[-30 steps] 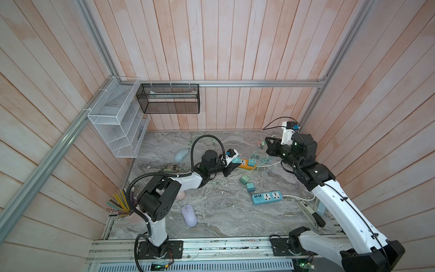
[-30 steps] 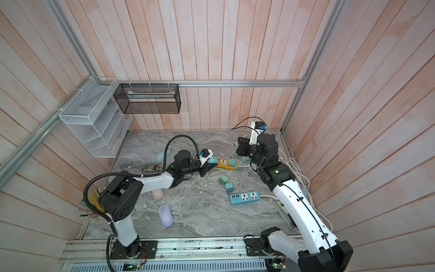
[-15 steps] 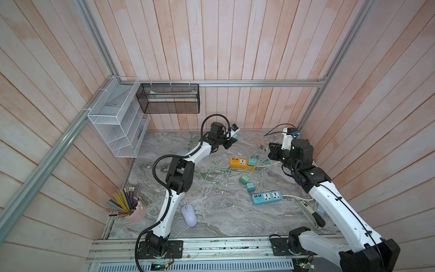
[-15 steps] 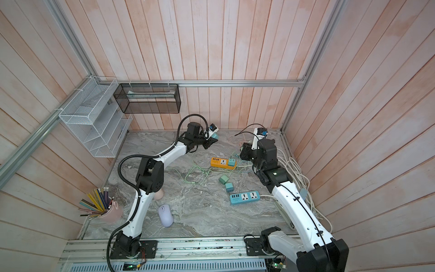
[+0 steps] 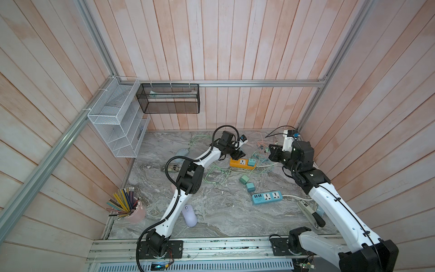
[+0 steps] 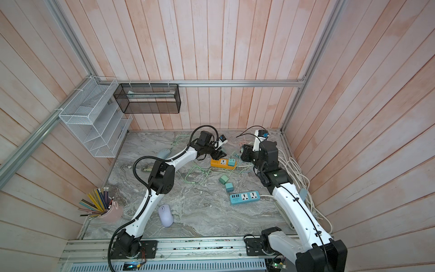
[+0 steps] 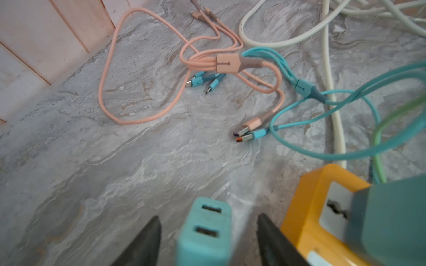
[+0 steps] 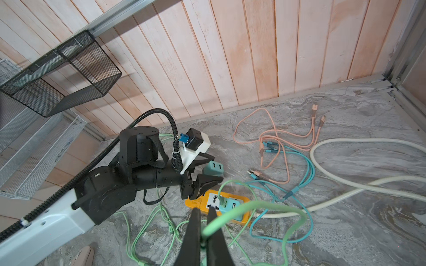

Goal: Unplug the wireless mouse
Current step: Place the plug at the center of the board, then place the power cord at the center of the board.

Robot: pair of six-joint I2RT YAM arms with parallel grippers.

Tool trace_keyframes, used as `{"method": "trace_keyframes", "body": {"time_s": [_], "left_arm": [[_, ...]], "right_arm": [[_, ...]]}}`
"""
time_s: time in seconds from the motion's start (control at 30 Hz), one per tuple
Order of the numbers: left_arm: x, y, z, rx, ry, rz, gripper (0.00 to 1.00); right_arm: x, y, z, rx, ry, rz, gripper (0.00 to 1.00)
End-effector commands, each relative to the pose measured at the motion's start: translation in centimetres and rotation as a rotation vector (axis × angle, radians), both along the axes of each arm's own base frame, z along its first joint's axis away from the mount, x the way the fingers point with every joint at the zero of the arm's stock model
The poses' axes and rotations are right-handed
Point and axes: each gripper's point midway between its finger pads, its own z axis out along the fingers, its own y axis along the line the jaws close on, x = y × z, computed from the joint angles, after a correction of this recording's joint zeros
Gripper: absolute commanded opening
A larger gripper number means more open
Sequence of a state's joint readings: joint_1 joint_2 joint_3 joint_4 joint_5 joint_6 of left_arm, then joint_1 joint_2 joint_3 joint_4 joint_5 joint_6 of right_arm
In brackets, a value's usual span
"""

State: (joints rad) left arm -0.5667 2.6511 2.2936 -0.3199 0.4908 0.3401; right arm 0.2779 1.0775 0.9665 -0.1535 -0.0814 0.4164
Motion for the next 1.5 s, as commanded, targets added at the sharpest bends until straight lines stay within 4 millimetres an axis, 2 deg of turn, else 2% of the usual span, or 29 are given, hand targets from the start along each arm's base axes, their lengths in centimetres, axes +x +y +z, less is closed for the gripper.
{"method": "trace_keyframes", "body": {"time_s": [0.0,0.1,0.2,0.33,0.43,0.53,0.63,0.77,0.87,0.9,0.97,1.03,1.13,1.2,1.33,1.4,1.47], "left_arm": [[1.1,0.5,8.6,-0.169,-0.077,0.044,0.76],[0.3,3.3,15.1,-0.331,-0.107,0.118,0.76],[-3.0,6.8,21.4,-0.496,-0.172,0.156,0.76],[-8.6,10.5,26.0,-0.612,-0.198,0.174,0.77],[-12.7,12.8,27.1,-0.655,-0.211,0.177,0.77],[-16.2,14.9,26.9,-0.679,-0.217,0.194,0.76],[-19.2,16.5,25.4,-0.684,-0.202,0.205,0.73],[-22.3,18.3,23.3,-0.692,-0.177,0.225,0.72],[-24.1,19.3,22.0,-0.702,-0.143,0.243,0.72],[-24.5,19.8,22.0,-0.713,-0.141,0.257,0.72],[-25.3,20.9,22.6,-0.737,-0.149,0.295,0.72],[-25.1,22.9,23.2,-0.742,-0.144,0.424,0.72],[-24.0,26.8,23.6,-0.673,-0.094,0.691,0.72],[-24.3,28.9,24.2,-0.647,-0.080,0.805,0.72],[-26.6,30.9,25.5,-0.657,-0.094,0.846,0.72],[-27.7,31.6,26.1,-0.658,-0.110,0.849,0.72],[-28.6,32.2,26.6,-0.646,-0.127,0.854,0.72]], "right_arm": [[-0.5,1.8,-0.2,0.006,0.007,0.114,0.00],[-2.4,5.4,1.6,-0.005,-0.042,0.296,0.00],[-5.2,8.4,4.9,-0.027,-0.155,0.412,0.00],[-9.5,12.0,9.8,0.013,-0.282,0.582,0.00],[-12.4,13.9,12.8,0.085,-0.331,0.697,0.00],[-15.0,15.0,15.2,0.172,-0.362,0.797,0.00],[-17.4,15.7,17.0,0.258,-0.380,0.903,0.00],[-21.2,16.5,19.0,0.382,-0.394,1.089,0.00],[-21.7,17.2,19.1,0.421,-0.354,1.126,0.00],[-21.3,17.5,18.5,0.411,-0.328,1.120,0.00],[-19.6,18.4,15.8,0.368,-0.250,1.067,0.00],[-17.5,19.4,12.1,0.302,-0.159,0.998,0.00],[-15.6,21.4,6.3,0.203,-0.051,0.929,0.00],[-15.2,23.6,1.6,0.126,0.032,0.937,0.00],[-15.6,29.1,-7.3,-0.092,0.162,0.995,0.00],[-15.1,31.0,-10.4,-0.151,0.207,1.005,0.00],[-13.9,32.1,-13.2,-0.189,0.242,0.980,0.00]]}}
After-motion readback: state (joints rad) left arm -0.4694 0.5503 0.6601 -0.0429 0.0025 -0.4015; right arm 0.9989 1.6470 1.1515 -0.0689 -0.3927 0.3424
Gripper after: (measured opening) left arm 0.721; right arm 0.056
